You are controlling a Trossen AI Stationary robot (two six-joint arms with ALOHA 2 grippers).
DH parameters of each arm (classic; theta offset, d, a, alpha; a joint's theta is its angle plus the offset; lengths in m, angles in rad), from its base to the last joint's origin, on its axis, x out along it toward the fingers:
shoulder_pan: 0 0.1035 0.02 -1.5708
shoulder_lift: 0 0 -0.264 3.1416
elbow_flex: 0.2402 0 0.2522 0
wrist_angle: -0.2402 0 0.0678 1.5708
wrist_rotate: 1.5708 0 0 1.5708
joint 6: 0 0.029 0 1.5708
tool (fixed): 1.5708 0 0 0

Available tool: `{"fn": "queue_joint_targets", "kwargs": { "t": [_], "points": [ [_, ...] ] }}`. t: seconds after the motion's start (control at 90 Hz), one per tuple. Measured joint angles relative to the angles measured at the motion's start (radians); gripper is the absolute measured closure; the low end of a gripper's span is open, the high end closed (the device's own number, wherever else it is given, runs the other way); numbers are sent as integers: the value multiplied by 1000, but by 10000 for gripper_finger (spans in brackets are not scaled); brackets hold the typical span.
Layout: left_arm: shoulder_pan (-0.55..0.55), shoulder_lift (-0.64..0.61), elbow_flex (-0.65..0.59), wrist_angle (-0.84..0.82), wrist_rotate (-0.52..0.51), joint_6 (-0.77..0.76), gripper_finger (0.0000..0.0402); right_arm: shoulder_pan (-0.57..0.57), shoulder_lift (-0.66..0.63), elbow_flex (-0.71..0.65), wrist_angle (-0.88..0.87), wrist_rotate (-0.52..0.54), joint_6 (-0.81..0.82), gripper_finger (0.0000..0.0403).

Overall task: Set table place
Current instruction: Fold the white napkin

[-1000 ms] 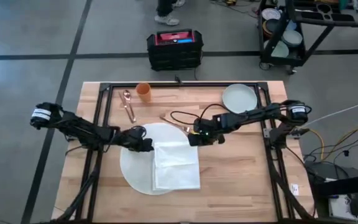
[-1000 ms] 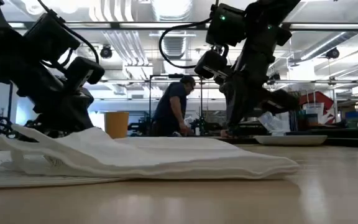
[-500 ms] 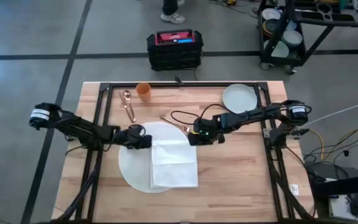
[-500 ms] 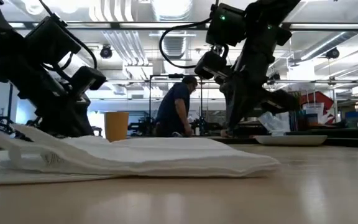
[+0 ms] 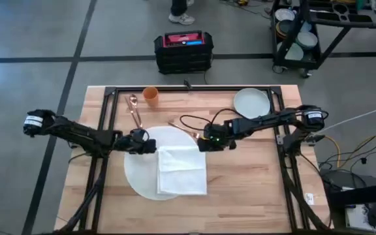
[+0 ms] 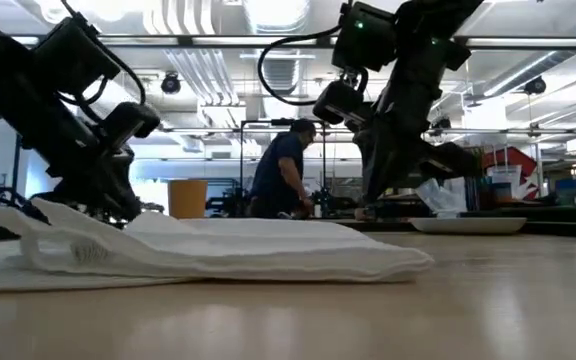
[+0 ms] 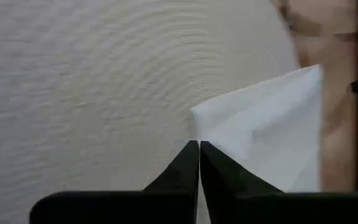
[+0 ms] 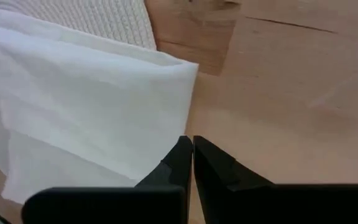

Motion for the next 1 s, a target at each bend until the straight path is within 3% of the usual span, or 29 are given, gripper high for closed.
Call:
{"fn": "queue_joint_targets", "kwargs": {
  "t": [0.156, 0.333, 0.5, 0.667, 1.0],
  "points": [
    [0, -59, 0, -139, -2, 0, 402, 0, 0, 0, 0, 1, 1, 403],
    [0, -129, 12, 65, 60, 10, 402, 0, 0, 0, 1, 8, 0, 403],
    [1, -159, 118, -4, 46, 92, 402, 0, -3, 0, 0, 25, 1, 403],
    [3, -66, 164, -122, 22, 176, 402, 0, -3, 0, 0, 28, 0, 403],
    [4, 151, 158, 147, 102, 172, 402, 0, -6, 0, 0, 31, -1, 403]
  ]
}}
